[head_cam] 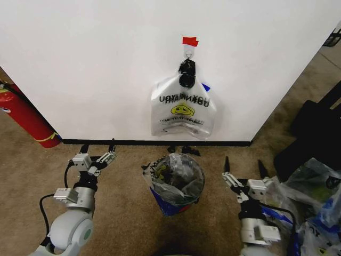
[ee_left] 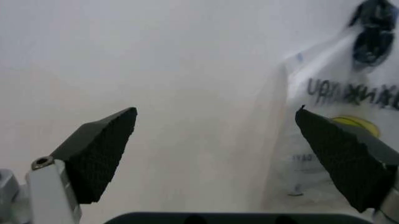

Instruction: Pick up the garbage bag from the wall and place it over the trash bin.

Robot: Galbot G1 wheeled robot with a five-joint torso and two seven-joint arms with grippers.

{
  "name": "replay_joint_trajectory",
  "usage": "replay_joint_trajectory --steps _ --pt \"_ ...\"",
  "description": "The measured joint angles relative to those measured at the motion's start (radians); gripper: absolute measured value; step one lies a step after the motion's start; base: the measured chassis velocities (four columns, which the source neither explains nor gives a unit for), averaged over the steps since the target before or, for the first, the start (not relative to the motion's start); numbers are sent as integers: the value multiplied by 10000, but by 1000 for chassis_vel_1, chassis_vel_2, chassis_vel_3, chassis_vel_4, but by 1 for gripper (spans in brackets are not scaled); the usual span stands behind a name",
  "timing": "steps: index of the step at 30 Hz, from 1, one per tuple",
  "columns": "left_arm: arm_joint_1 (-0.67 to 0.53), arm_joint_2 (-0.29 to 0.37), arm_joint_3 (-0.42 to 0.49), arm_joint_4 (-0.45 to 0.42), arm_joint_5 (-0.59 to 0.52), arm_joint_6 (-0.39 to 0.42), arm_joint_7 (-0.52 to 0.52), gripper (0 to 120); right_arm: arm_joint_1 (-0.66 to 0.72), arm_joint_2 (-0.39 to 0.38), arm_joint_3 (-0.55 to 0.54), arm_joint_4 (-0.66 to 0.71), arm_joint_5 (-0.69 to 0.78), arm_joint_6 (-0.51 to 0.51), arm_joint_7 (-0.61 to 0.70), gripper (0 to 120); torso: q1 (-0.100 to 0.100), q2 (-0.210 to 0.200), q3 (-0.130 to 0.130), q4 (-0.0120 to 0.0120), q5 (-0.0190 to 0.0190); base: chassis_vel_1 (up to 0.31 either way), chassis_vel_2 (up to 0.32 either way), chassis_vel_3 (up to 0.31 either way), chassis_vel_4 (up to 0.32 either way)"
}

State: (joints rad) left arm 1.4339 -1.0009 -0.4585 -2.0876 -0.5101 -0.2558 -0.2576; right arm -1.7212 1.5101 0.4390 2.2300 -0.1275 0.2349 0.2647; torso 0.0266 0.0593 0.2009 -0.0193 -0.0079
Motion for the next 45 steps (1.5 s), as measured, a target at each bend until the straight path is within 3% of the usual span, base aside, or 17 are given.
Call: replay_joint_trajectory --steps 5,16,26,45 --pt "-26 -208 233 -312 1028 -86 -73 100 -462 119 48 705 -358 79 -18 100 0 0 0 1 0 0 0 0 0" --pt "360 -497 260 -447 1568 -67 -119 100 -794 447 -56 896 -651 12 -105 100 0 0 0 1 0 0 0 0 0" --pt "610 -259 203 -519 1577 -116 -262 100 -815 426 -138 937 -673 -150 40 100 0 0 1 1 -1 0 0 0 0" --pt "671 -751 58 -476 1521 -72 -211 100 -685 585 -218 562 -439 -96 12 100 0 0 0 0 -1 0 0 0 0"
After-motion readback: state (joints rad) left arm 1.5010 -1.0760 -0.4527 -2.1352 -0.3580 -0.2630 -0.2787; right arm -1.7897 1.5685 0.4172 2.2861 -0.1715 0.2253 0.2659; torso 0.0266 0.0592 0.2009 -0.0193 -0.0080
